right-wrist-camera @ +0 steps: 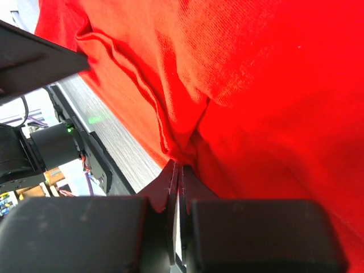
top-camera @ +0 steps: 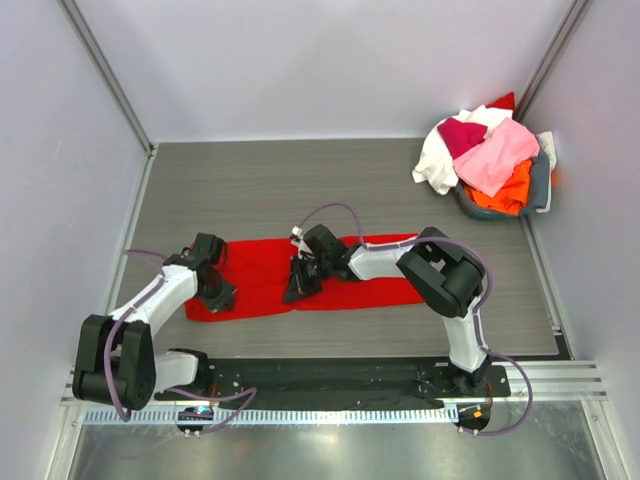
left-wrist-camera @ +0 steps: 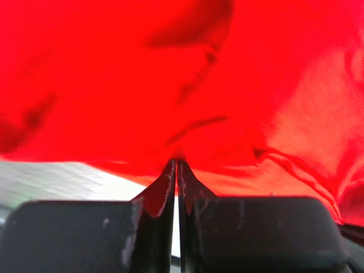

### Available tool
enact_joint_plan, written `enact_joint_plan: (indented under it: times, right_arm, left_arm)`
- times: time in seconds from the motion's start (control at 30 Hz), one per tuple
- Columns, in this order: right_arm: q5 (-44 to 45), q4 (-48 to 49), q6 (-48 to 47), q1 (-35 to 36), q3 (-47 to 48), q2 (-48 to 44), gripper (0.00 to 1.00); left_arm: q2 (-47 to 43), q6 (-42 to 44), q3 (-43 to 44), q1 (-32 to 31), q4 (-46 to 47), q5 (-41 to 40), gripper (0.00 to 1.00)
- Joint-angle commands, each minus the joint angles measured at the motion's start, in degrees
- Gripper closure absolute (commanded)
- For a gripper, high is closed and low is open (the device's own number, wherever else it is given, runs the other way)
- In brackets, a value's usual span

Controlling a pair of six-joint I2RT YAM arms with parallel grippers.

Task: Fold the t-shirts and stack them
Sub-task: Fold the tshirt

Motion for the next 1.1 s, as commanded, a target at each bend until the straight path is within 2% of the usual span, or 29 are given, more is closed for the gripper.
enact_joint_plan:
  times: [0.0, 0.07, 0.13, 0.23, 0.33, 0.43, 0.57, 0.67, 0.8, 0.9, 1.07]
  right_arm:
    - [3.6, -4.5, -2.0, -1.0, -1.2, -2.9, 0.92]
    - [3.1, -4.5, -2.0, -1.0, -0.1, -3.7, 0.78]
    - [2.3, -4.5, -1.9, -0.9, 0.9, -4.4, 0.68]
    - [2.2, -4.5, -2.2, -1.0, 3.1, -6.2, 0.63]
    - [4.1, -6.6, -2.6, -1.1, 3.0, -9.2, 0.63]
    - [7.1, -8.3, -3.6, -1.4, 1.9, -12.8, 0.64]
    - [12.6, -12.5, -6.1, -2.5, -0.1, -17.7, 0.66]
    - [19.1, -20.5, -9.4, -3.7, -1.5, -21.7, 0.69]
    - [27.4, -28.4, -12.9, -6.3, -4.4, -29.0, 0.78]
    - [35.5, -33.4, -15.1, -9.1, -8.1, -32.7, 0.99]
    - [43.1, -35.5, -14.0, -12.7, -15.3, -41.0, 0.99]
  left_arm:
    - [-4.8, 0.2, 1.1, 0.9, -5.5, -9.5, 0.96]
    - [-8.2, -0.2, 1.8, 0.9, -6.1, -9.1, 0.93]
    - [-9.6, -0.9, 3.4, 0.9, -7.5, -9.0, 0.93]
    - [-10.5, -0.9, 6.8, 0.9, -9.6, -11.5, 0.92]
    - [-10.1, -0.8, 10.2, 0.9, -11.4, -13.1, 0.95]
    - [-9.3, -0.9, 12.1, 0.9, -11.2, -13.7, 1.00]
    - [-7.3, -1.0, 13.9, 0.9, -10.6, -15.0, 1.00]
    - [-4.6, -1.8, 14.2, 0.9, -8.3, -14.4, 1.00]
    - [1.7, -3.5, 15.1, 0.9, -5.1, -14.9, 0.99]
    - [5.7, -3.9, 17.5, 1.0, -3.8, -17.3, 1.00]
    - [14.9, -3.8, 23.6, 2.9, -5.1, -20.7, 1.00]
